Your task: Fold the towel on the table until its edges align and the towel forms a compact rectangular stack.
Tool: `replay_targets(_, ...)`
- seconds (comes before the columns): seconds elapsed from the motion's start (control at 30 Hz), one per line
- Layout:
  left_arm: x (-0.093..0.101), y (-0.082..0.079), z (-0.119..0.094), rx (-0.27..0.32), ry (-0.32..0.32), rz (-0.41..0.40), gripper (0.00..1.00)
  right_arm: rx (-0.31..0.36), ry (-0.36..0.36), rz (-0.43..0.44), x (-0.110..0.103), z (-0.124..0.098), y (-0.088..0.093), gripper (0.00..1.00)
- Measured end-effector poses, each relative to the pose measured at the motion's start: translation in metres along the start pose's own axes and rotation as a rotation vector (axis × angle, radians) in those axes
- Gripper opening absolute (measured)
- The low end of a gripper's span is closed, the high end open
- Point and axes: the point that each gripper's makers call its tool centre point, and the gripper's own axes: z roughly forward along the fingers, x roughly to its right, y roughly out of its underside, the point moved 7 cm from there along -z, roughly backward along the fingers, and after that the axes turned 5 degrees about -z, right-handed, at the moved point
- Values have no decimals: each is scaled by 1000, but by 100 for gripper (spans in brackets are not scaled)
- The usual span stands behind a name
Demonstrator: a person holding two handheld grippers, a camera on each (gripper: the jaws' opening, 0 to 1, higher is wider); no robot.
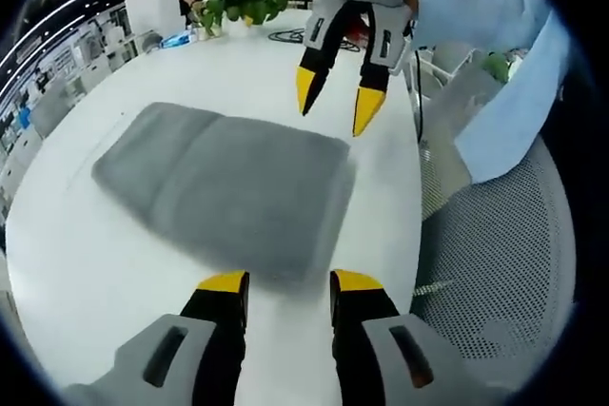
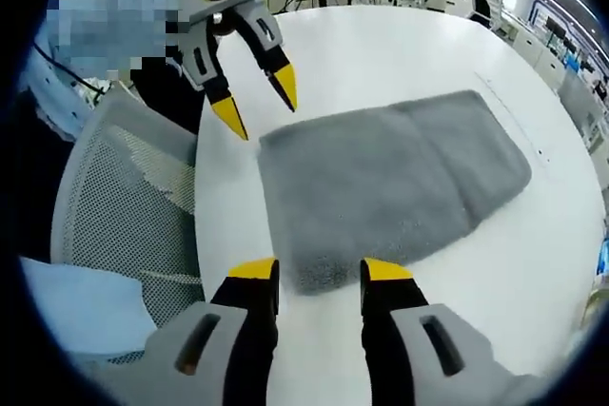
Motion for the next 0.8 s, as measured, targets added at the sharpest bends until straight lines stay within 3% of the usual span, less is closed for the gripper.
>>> replay_targets(0.43, 12, 3, 10, -60, 41, 125, 34, -38, -42, -67, -12, 11, 8, 36)
replay_targets(0.7, 14, 0, 14, -62, 60, 155, 32, -33, -62, -89, -15, 13, 9, 37)
replay_targets(0.8, 17, 2, 19, -101, 70, 194, 32, -40, -74, -103, -17, 15, 9, 36)
